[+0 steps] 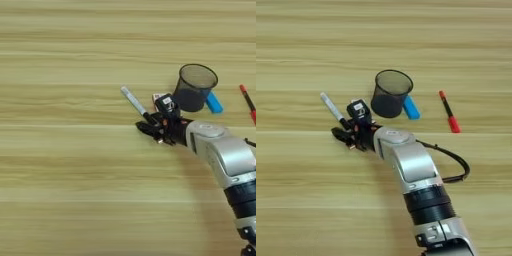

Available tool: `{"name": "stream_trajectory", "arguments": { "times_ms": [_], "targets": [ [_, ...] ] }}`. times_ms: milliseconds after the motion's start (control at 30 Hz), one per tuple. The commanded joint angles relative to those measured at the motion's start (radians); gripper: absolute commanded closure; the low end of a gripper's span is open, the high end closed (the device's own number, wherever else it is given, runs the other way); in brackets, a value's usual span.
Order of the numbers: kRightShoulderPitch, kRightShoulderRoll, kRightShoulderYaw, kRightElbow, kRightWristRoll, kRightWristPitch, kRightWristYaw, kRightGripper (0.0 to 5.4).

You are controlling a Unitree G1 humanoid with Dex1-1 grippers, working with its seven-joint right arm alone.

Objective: Move the objects on the table

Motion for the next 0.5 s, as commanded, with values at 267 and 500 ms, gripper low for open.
{"name": "stream_trajectory", "arguments": {
  "times_ms": [267, 500],
  "targets": [
    [-0.060, 0.012, -0.080, -0.066, 0.017, -0.120, -0.024, 0.94],
    [-0.051, 0.027, -0.111, -0.114, 0.040, -0.227, -0.021, 0.24]
  ]
}}
